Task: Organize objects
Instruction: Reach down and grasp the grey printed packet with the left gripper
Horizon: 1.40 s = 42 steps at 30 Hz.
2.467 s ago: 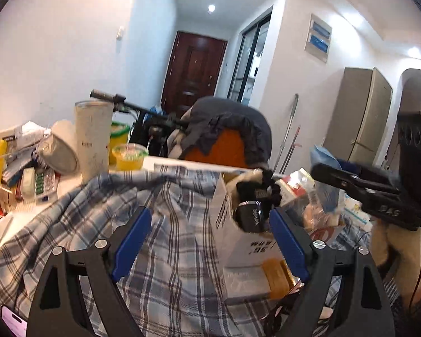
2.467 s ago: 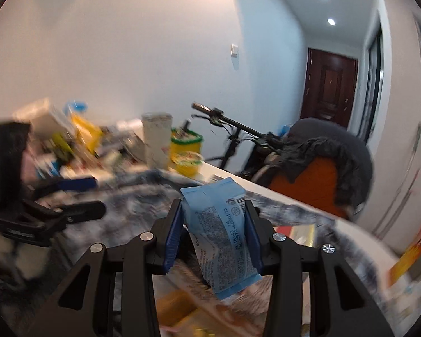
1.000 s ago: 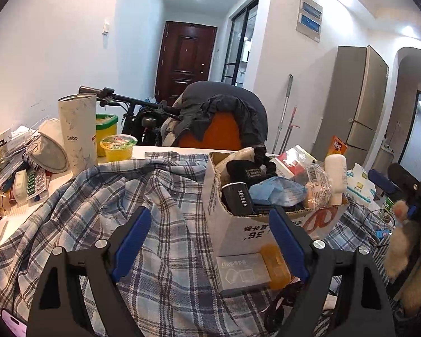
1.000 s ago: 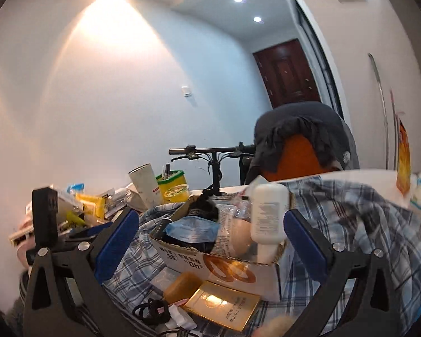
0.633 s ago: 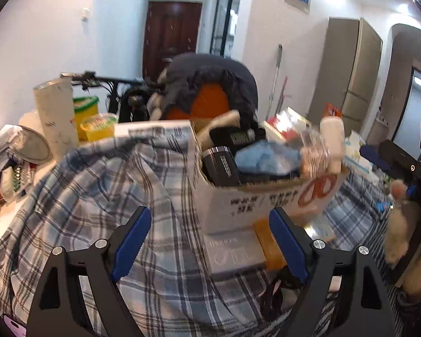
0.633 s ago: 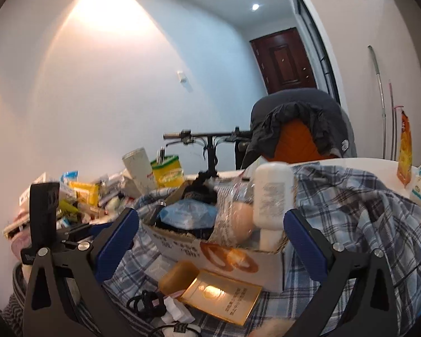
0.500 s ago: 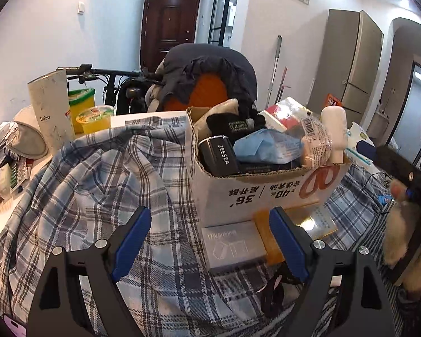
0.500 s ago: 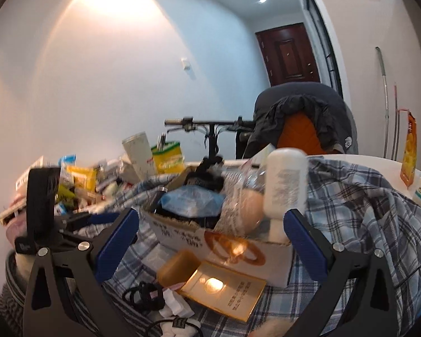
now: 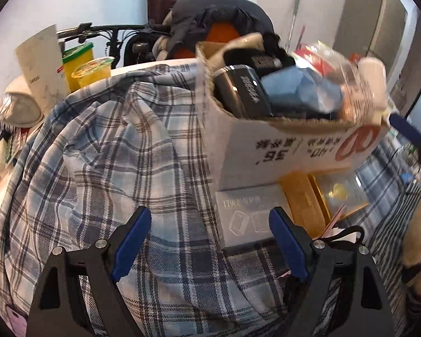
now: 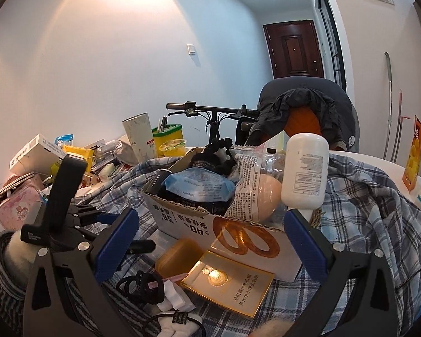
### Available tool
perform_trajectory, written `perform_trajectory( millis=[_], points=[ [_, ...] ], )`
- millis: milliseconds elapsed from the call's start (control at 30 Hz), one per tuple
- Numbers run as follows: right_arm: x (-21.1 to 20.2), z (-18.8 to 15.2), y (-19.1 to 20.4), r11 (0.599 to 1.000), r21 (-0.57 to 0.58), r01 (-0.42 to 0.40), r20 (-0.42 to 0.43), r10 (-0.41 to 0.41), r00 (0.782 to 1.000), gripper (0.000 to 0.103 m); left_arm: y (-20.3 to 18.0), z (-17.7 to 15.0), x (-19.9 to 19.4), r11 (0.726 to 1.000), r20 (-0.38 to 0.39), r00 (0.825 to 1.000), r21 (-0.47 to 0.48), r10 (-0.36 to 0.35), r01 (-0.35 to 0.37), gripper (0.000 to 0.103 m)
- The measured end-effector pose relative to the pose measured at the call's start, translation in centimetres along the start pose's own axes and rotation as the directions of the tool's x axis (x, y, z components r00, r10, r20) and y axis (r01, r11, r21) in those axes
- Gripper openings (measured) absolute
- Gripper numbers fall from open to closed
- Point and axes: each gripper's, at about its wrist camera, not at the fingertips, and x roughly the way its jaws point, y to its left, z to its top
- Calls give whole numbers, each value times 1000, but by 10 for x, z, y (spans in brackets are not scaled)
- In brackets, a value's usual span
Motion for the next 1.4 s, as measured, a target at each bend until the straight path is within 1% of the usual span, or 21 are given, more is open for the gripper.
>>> perform_trajectory(
  millis=[67,167,333,533,600,633,667,700,733,967,1100,1300,1400],
  points=[
    [0,0,0,1000,-2,2,-1,-2,1000,103,-4,1,4,1000,-17,1000,22,2,-2,88],
    [0,1,1,1000,-10,4,-1,-4,1000,103,-11,7,16,999,-76,997,41,-2,5,88],
    [0,0,2,1000,-19,12,-5,-12,1000,103,-22,17,21,999,-73,997,48,-16,19,88],
    [0,0,2,1000,-20,12,-8,-12,1000,103,-31,23,26,998,-88,995,42,-44,47,88],
    [1,0,2,1000,-21,12,-11,-12,1000,103,-34,23,27,998,-88,995,49,-42,47,88],
    [1,0,1,1000,-22,13,-12,-13,1000,103,-34,23,28,998,-90,995,51,-38,43,87],
    [1,0,1,1000,-23,14,-13,-14,1000,103,-35,23,30,998,-93,995,51,-37,41,83],
    [1,0,2,1000,-25,15,-14,-15,1000,103,-35,22,32,997,-104,994,53,-43,49,71],
    [1,0,2,1000,-27,16,-15,-16,1000,103,-36,21,36,997,-121,992,56,-43,50,70],
    [1,1,2,1000,-17,15,-12,-16,1000,103,-38,19,36,997,-115,992,52,-50,56,70],
    [1,1,2,1000,-21,18,-13,-19,1000,103,-36,19,41,997,-137,988,39,-68,74,70],
    [1,1,2,1000,-25,19,-16,-20,1000,103,-38,15,36,997,-112,992,50,-59,65,70],
    [0,1,1,1000,-22,20,-13,-21,1000,103,-41,11,20,995,-38,997,71,-69,71,69]
  ],
)
